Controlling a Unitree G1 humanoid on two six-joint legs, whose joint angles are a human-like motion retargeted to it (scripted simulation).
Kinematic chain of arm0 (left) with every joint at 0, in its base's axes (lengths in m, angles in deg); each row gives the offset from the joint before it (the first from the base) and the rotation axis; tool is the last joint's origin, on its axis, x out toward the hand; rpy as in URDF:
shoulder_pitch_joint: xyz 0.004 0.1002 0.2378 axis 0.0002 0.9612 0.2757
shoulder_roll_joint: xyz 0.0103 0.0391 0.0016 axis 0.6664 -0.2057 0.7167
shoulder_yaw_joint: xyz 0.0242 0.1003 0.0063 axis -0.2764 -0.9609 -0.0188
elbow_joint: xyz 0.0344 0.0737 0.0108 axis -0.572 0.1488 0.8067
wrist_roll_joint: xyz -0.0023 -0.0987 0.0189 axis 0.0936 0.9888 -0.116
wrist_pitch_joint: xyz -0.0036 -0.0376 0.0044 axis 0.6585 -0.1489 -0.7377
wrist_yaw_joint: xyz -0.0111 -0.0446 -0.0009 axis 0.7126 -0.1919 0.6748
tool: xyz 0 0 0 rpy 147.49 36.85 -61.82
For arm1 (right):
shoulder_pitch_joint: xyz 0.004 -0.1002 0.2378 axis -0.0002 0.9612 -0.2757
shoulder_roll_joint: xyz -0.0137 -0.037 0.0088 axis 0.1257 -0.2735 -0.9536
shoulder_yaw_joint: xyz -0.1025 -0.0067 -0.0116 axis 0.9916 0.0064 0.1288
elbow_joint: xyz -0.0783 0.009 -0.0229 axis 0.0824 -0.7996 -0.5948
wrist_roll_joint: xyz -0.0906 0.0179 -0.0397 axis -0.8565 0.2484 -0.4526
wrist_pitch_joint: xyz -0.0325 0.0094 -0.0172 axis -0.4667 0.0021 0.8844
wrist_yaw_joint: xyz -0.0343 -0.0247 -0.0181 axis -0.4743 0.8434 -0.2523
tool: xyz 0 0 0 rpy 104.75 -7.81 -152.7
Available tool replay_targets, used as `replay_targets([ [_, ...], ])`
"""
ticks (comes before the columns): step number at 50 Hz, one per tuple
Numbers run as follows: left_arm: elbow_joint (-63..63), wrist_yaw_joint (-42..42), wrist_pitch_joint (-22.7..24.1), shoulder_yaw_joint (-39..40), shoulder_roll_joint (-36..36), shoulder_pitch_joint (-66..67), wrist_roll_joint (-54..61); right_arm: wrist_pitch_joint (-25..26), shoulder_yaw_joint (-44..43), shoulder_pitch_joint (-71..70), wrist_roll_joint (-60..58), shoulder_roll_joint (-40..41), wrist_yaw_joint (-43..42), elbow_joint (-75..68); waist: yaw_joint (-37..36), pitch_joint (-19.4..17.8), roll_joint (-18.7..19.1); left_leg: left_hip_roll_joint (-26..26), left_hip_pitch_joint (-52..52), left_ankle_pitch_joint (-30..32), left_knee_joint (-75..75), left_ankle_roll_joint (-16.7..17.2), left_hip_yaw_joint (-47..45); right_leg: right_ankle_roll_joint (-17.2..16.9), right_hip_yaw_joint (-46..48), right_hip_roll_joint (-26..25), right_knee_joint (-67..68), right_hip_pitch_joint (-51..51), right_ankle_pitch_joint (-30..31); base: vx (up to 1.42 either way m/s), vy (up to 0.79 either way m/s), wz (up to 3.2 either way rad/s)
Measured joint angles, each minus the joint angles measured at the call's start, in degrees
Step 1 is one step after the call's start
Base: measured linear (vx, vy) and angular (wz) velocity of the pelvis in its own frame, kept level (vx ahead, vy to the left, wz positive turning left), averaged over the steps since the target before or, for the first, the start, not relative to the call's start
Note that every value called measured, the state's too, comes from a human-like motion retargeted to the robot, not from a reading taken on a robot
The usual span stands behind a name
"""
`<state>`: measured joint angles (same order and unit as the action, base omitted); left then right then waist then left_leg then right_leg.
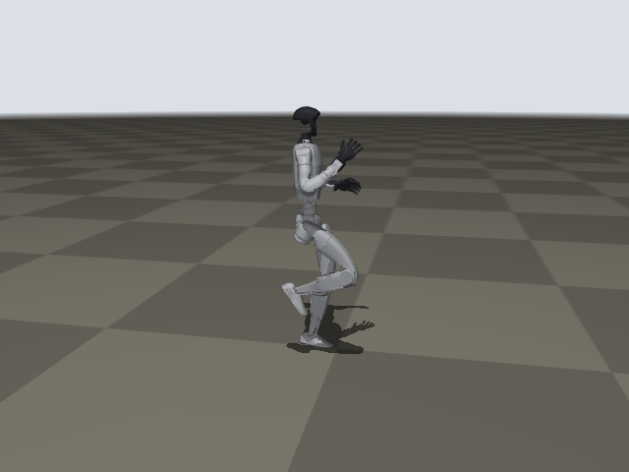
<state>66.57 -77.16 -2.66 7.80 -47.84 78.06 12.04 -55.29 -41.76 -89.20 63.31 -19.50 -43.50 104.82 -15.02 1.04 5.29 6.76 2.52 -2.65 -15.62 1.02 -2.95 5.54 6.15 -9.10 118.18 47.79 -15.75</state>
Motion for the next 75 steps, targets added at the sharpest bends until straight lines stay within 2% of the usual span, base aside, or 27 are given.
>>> replay_targets([
  [3,6.9,-10.1,-0.7,-3.7,-12.0,-26.0,2.0,1.3,-2.5,11.3,-6.1,-6.1,-1.8,-18.1,11.7,-14.6,0.1,-2.2,3.7,-22.5,-25.4,-8.0,4.0,-5.1,2.9,-4.1,12.1,16.1,-6.1,0.58,0.05,1.84],
  [5,7.6,-15.0,1.2,-5.5,-17.0,-42.7,1.7,2.6,-2.8,18.6,-3.2,-4.2,0.8,-34.6,18.0,-19.9,0.8,-0.9,7.0,-24.2,-37.9,-2.9,4.2,-5.3,4.3,-6.4,11.9,25.4,-8.2,0.67,0.01,1.34],
  [7,3.0,-16.0,3.3,-6.1,-16.9,-57.4,-0.8,-0.4,-7.9,28.4,1.9,-4.5,2.9,-38.2,23.6,-19.8,2.3,-0.1,2.7,-23.0,-34.2,-0.2,4.7,-5.9,4.5,-7.2,7.8,30.3,-8.6,0.89,0.03,0.67],
  [10,-5.9,-17.3,2.4,-7.0,-11.2,-75.7,-9.0,-3.4,-20.0,48.3,11.4,-10.5,7.2,-25.5,33.8,-13.8,6.9,1.2,-3.3,-13.7,-21.3,0.8,9.7,-7.9,5.2,-4.8,-2.0,30.9,-4.5,1.04,0.01,0.85],
  [15,-19.0,-19.1,2.1,-12.3,-0.7,-92.0,-12.7,3.4,-36.1,65.9,16.0,-23.0,26.4,-13.7,41.8,1.0,12.3,1.0,-2.6,24.6,-4.4,9.7,10.5,-11.0,-0.6,-5.3,-33.9,18.0,14.4,1.06,-0.08,0.02],
  [18,-22.5,-19.4,2.3,-14.3,2.5,-94.1,-11.5,4.7,-37.6,69.8,13.9,-23.0,28.1,-9.6,40.2,7.4,9.3,-2.3,-0.6,20.3,-9.6,3.3,-0.5,-12.8,-8.1,0.0,-58.1,0.6,21.2,1.04,-0.09,-0.17],
  [22,-21.8,-13.8,6.0,-11.2,1.8,-88.0,0.9,10.7,-27.1,55.6,15.8,-23.1,26.8,-17.0,34.9,4.3,4.9,-2.2,2.5,5.0,-36.9,-3.5,-10.9,-16.5,-17.3,6.9,-100.3,-32.0,35.1,0.99,0.00,-0.66],
  [25,-21.0,-9.5,7.3,-7.7,-0.5,-77.8,11.3,10.7,-15.8,43.8,13.0,-21.6,23.1,-19.5,30.4,2.2,0.8,-4.9,11.2,-5.3,-59.8,-8.4,-11.3,-19.3,-24.1,12.3,-113.5,-45.7,38.9,0.88,0.03,-1.09],
  [30,-16.0,-11.1,7.9,-0.4,-6.6,-58.4,15.4,4.9,3.1,14.6,5.2,-14.3,5.5,-29.8,22.5,-12.3,6.1,-2.4,41.2,-25.2,-98.1,-8.2,0.2,-2.4,-24.6,0.7,-85.0,-44.7,-8.2,0.55,0.11,-1.43],
  [31,-12.7,-13.3,7.7,0.2,-8.8,-53.1,13.9,4.8,5.4,6.9,2.8,-9.8,-0.6,-35.8,21.7,-16.1,6.0,-3.9,48.3,-26.1,-101.2,-8.2,1.0,-2.8,-24.5,-0.2,-75.9,-41.7,-11.7,0.39,0.19,-0.90],
  [35,-1.9,-11.4,6.7,-0.5,-12.6,-29.4,11.2,2.5,0.4,-13.5,3.6,10.6,-12.2,-38.3,14.9,-25.9,1.5,-7.2,69.5,-27.4,-105.8,-8.0,-3.2,-6.6,-26.2,4.0,-61.1,-42.3,-20.1,0.61,0.19,-0.57],
  [38,1.1,-10.7,7.3,-1.4,-2.3,-8.8,4.2,2.3,-1.3,-28.2,0.9,15.9,-8.8,-24.2,6.9,-23.2,-3.2,-1.3,79.3,-26.2,-107.2,-11.5,-9.4,-8.1,-27.6,9.6,-68.0,-47.7,-16.5,0.90,0.15,-0.08],
  [40,3.3,-9.1,7.5,-2.5,3.1,1.8,4.1,3.5,-0.4,-39.5,-5.8,13.8,-10.4,-16.0,2.2,-20.0,-3.9,1.6,81.4,-26.1,-105.5,-13.5,-12.1,-10.0,-28.0,12.2,-80.9,-54.3,-6.3,1.00,0.18,0.55],
  [45,5.9,-2.0,7.9,-1.6,18.3,13.7,2.2,5.4,1.7,-51.8,-14.5,0.6,-15.3,-2.0,-13.6,-7.9,-8.4,0.6,75.6,-13.3,-86.1,-11.8,-14.6,-20.5,-30.2,15.6,-105.7,-60.1,32.1,1.00,0.13,0.50],
  [48,4.5,-2.4,7.4,6.2,21.2,23.2,-3.9,4.1,5.9,-51.6,-12.6,-3.1,-18.2,0.3,-17.9,-1.6,-8.6,-5.8,64.2,1.6,-64.6,-6.8,-9.4,-16.7,-25.1,12.3,-95.1,-54.2,29.6,0.95,0.18,0.34],
  [51,2.6,-1.7,5.4,15.1,18.2,26.7,-6.6,1.4,3.8,-47.9,-4.7,1.5,-17.3,-2.0,-17.4,-1.1,-5.9,-9.3,46.0,11.2,-41.1,-2.2,-1.3,-12.7,-13.8,8.3,-75.6,-48.7,21.9,0.96,0.09,0.54],
  [53,1.8,-1.7,4.4,17.3,17.0,24.2,-6.4,-1.5,-0.2,-42.3,0.0,6.9,-18.4,-3.7,-17.7,-1.5,-4.3,-7.3,33.6,16.0,-27.5,1.0,1.3,-12.6,-8.5,5.8,-60.5,-44.1,18.4,1.01,0.04,0.42],
  [56,-1.4,-1.8,2.1,14.1,12.3,19.5,-5.7,-0.2,-1.7,-30.9,1.5,12.2,-16.5,-6.1,-18.5,1.0,-2.0,-1.4,16.9,29.2,-5.2,5.5,1.4,-4.4,-3.7,2.3,-37.4,-32.3,11.5,0.93,0.04,-0.03],
  [58,-4.7,-1.7,2.1,13.3,7.5,17.6,-4.6,0.7,0.0,-25.1,1.6,11.9,-13.7,-8.3,-16.8,2.6,-1.8,1.8,10.2,21.6,0.1,6.4,-1.0,-2.2,-2.0,-0.9,-21.4,-20.9,7.7,0.85,0.04,0.01],
  [60,-7.6,-3.6,3.1,12.9,1.7,15.0,-3.6,1.7,2.4,-21.8,-5.6,9.6,-12.1,-11.3,-11.5,0.6,-4.0,0.6,4.8,-0.2,0.7,0.3,-3.6,-2.9,-1.7,-2.2,-6.6,-8.7,3.3,0.74,0.01,0.65],
  [62,-4.8,-7.2,1.0,8.7,-5.1,5.2,-4.9,3.9,6.2,-17.8,-19.7,8.5,-15.7,-17.2,-3.9,-6.9,-8.0,-3.4,8.4,-17.3,-15.2,-11.8,-2.7,-2.9,-4.0,-2.9,3.4,2.9,-1.8,0.59,-0.06,1.33],
  [63,-0.5,-8.3,-0.9,4.9,-8.2,-3.0,-6.5,5.1,8.7,-13.8,-22.0,9.6,-17.8,-21.3,0.0,-10.7,-8.7,-3.4,13.9,-22.5,-29.3,-14.1,-1.1,-2.9,-4.1,-4.9,5.8,8.7,-3.9,0.54,-0.12,1.58],
  [64,3.6,-9.3,-1.9,1.1,-10.6,-12.0,-7.7,5.0,10.0,-8.4,-19.1,10.9,-18.6,-25.0,3.4,-13.7,-8.6,-2.2,17.1,-24.4,-38.8,-12.1,-0.6,-3.0,-4.0,-6.9,6.2,14.0,-5.4,0.56,-0.15,1.52],
  [67,7.1,-13.3,-0.3,-5.9,-14.6,-36.6,-9.3,0.6,6.5,10.6,-8.2,9.2,-18.6,-28.6,13.7,-20.2,-6.6,2.1,15.0,-27.4,-48.6,-3.5,-0.5,-6.0,-3.7,-11.0,3.2,25.1,-7.8,0.74,-0.12,1.42],
  [69,3.3,-15.7,1.6,-7.7,-14.9,-52.0,-9.4,-3.0,-1.2,22.8,-5.0,2.0,-15.7,-25.2,22.3,-21.6,-4.7,2.3,8.7,-29.8,-45.1,-3.4,3.1,-9.0,-2.6,-8.7,0.9,28.8,-8.5,0.82,-0.10,1.36],
  [72,-2.8,-17.6,0.2,-10.6,-11.8,-73.7,-12.4,-3.6,-11.9,37.0,0.9,-5.8,-7.2,-22.9,29.9,-17.4,-4.3,1.5,1.6,-23.8,-31.3,-3.2,5.5,-9.1,-1.5,-7.0,-6.1,33.1,-8.5,0.81,-0.22,0.11],
  [75,-8.6,-17.3,-0.1,-10.7,-8.3,-86.5,-15.2,-3.6,-22.1,50.5,1.4,-13.3,0.4,-19.2,35.1,-9.1,-0.7,2.7,-3.2,-4.8,-15.6,1.9,8.5,-8.8,2.4,-3.8,-19.5,29.5,0.5,0.91,-0.26,-0.39],
])
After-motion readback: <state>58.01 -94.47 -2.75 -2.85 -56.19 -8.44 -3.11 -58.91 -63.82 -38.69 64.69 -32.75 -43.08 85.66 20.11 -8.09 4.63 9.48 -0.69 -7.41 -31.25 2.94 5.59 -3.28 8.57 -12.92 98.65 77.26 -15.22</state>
